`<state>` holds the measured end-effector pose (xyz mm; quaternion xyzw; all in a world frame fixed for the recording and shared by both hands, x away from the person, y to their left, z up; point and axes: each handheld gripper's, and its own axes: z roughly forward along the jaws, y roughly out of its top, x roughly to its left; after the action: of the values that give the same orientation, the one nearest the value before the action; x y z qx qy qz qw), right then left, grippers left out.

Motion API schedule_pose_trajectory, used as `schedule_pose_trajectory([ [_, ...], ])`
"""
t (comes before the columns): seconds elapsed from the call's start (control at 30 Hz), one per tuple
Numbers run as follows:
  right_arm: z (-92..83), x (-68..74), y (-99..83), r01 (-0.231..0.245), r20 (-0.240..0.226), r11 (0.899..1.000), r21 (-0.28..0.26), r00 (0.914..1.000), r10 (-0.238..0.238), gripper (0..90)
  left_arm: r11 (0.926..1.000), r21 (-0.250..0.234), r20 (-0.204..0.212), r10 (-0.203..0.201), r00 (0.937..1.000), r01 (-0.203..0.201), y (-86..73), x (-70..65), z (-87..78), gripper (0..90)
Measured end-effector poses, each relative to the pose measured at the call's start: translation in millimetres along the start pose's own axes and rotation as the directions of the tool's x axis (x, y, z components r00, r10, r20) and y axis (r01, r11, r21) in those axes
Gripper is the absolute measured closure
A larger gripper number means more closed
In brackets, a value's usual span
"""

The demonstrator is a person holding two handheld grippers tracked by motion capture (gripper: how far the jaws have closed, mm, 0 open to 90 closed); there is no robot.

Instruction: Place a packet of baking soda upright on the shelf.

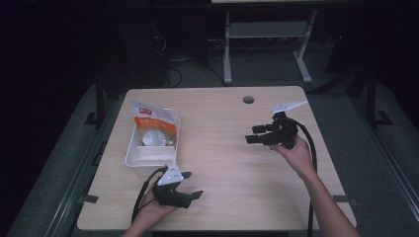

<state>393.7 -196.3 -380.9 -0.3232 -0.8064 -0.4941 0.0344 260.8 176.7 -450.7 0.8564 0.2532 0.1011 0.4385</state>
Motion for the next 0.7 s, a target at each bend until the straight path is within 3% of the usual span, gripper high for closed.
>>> schedule_pose_trajectory([
  [0.7, -26.6, -3.6, -35.5, -0.038, 0.014, 0.999, -0.014, 0.9992, 0.039, 31.5, 1.0, 0.008, -0.006, 0.002, 1.0, -0.002, 0.3, 1.0, 1.5, 23.8],
])
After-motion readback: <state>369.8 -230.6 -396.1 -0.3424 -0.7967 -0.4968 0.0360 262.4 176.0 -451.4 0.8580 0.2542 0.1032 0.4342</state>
